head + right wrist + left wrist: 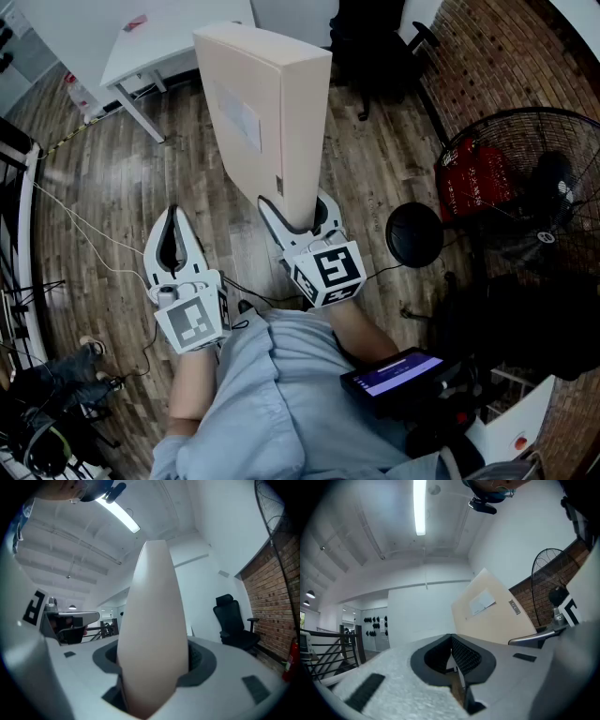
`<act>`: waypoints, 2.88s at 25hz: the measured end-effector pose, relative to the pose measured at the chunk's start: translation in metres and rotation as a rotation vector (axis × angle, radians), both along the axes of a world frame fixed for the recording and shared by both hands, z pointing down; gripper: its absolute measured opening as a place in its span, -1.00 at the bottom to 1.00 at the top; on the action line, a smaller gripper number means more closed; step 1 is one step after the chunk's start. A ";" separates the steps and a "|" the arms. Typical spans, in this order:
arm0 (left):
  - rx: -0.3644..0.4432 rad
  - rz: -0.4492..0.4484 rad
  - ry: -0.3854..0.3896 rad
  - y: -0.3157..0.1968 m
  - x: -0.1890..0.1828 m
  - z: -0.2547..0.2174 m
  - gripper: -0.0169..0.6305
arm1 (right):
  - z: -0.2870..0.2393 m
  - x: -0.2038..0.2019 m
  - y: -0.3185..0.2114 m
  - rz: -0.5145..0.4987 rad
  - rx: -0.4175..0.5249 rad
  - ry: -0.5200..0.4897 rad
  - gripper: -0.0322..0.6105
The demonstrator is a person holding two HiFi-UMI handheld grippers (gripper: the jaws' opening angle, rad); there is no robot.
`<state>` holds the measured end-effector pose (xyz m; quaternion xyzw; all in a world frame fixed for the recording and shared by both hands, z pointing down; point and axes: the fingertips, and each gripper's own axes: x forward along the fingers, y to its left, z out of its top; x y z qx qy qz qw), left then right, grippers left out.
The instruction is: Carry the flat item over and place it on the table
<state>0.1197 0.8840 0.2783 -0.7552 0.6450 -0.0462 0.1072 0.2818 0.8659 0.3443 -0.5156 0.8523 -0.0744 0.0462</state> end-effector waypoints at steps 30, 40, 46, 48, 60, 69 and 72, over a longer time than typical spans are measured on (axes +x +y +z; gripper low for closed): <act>-0.074 -0.100 0.028 -0.109 -0.002 0.048 -0.92 | 0.048 0.023 -0.115 -0.080 -0.144 -0.042 0.00; -0.058 -0.068 0.061 -0.263 -0.109 0.036 -0.92 | 0.041 -0.085 -0.265 -0.064 -0.153 -0.058 -0.01; -0.006 -0.043 0.062 -0.329 -0.151 0.015 -0.92 | 0.014 -0.124 -0.333 -0.041 -0.097 -0.068 -0.01; 0.005 -0.032 0.052 -0.343 -0.161 0.013 -0.92 | 0.007 -0.133 -0.347 -0.036 -0.081 -0.066 -0.01; -0.060 -0.042 0.048 -0.399 -0.176 0.038 -0.92 | 0.012 -0.134 -0.411 -0.002 -0.087 -0.052 -0.01; -0.128 -0.071 0.006 -0.482 -0.182 0.063 -0.92 | 0.032 -0.136 -0.498 -0.015 -0.117 -0.070 -0.01; -0.130 -0.075 -0.013 -0.522 -0.181 0.066 -0.92 | 0.038 -0.135 -0.534 -0.024 -0.135 -0.064 -0.01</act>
